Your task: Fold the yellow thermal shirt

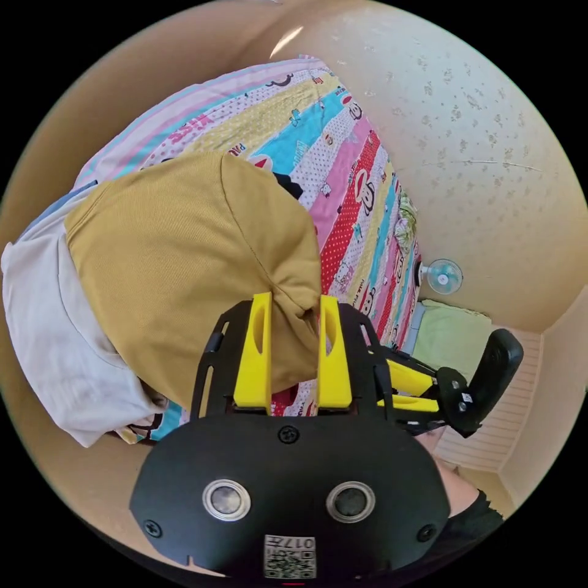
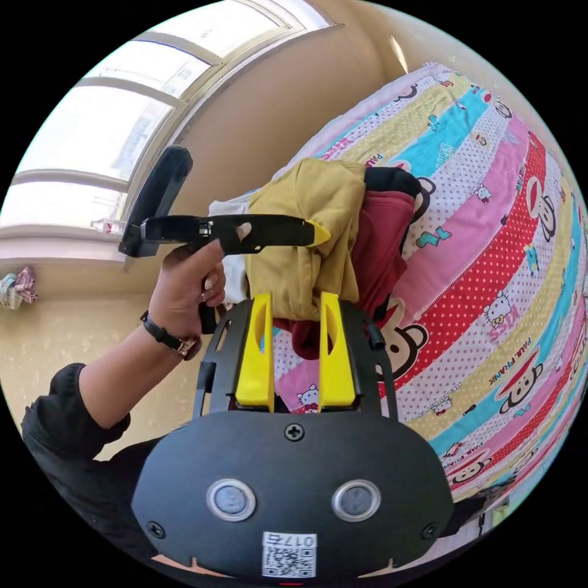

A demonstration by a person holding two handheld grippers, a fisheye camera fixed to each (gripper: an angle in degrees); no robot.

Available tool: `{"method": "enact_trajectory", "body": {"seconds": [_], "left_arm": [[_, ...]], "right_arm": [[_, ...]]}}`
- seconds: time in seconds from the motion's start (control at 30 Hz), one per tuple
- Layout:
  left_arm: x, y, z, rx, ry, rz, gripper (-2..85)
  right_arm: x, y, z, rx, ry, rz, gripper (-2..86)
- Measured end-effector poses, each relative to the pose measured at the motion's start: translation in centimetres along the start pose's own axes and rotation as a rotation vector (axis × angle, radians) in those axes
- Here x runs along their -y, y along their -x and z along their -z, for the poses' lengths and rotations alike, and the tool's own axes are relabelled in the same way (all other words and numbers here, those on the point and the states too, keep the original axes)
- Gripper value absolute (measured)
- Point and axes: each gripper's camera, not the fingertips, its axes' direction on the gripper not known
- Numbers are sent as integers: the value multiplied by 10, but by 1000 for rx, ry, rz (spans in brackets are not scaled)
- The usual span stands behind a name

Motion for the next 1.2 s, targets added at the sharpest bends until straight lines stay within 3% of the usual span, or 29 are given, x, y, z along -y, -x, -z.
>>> {"method": "enact_trajectory", "body": {"seconds": [0.23,0.33,0.4,0.47,0.6,0.73,0.93,1.1,1.2], "left_arm": [[-59,39,33,-242,6,18,63],[-96,51,54,-507,-9,10,57],[-121,47,75,-630,-54,-51,55],[-147,23,102,-783,-86,-166,53],[-177,-72,124,-815,2,-406,53],[-234,-207,119,-734,140,-738,54],[-345,-326,11,-721,413,-949,53],[-401,-317,-126,-642,657,-730,52],[-413,-322,-174,-649,740,-652,52]], "right_arm": [[0,-22,-37,-11,106,-82,49],[-18,-44,-18,410,72,-61,38],[-47,-76,14,851,-60,-73,34],[-73,-99,38,1101,-163,-56,32],[-140,-132,100,1405,-391,76,30],[-210,-157,168,1484,-575,236,30],[-368,-202,259,1323,-718,383,26],[-494,-242,244,1073,-705,29,18],[-536,-263,232,1186,-797,-48,10]]}}
